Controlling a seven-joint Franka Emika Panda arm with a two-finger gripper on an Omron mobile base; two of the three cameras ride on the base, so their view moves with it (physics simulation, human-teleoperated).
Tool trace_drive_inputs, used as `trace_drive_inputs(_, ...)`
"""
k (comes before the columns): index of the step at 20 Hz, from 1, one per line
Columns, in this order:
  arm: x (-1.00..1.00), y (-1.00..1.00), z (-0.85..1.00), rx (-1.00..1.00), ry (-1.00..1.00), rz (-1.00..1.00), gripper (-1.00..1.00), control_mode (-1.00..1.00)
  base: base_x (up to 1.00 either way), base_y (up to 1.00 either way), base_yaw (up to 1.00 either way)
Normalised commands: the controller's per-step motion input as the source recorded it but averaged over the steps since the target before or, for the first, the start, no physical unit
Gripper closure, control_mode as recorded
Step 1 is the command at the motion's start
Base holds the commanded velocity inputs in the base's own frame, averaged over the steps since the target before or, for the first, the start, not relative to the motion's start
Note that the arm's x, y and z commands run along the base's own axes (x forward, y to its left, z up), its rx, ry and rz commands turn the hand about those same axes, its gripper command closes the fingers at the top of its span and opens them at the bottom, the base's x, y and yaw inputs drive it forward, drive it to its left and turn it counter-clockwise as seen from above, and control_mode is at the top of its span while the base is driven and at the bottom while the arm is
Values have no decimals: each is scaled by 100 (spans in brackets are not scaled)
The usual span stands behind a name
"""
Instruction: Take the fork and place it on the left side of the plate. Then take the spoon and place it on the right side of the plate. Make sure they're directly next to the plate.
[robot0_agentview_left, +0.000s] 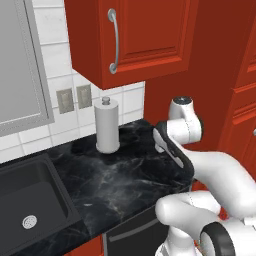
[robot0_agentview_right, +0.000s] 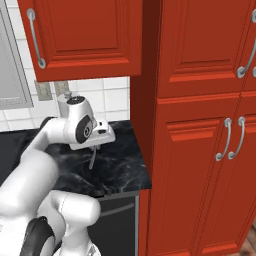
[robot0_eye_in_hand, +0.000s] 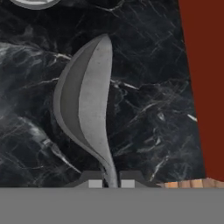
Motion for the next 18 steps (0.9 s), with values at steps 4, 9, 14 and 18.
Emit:
trace_drive_inputs(4, -71, -6, 74, 5, 0, 0, 100, -100, 0, 0, 0)
trace_drive_inputs(9, -68, -1, 75, 4, 0, 0, 100, -100, 0, 0, 0)
trace_drive_inputs(14, -38, 0, 82, 1, 0, 0, 100, -100, 0, 0, 0)
trace_drive_inputs(18, -30, 0, 75, 0, 0, 0, 100, -100, 0, 0, 0)
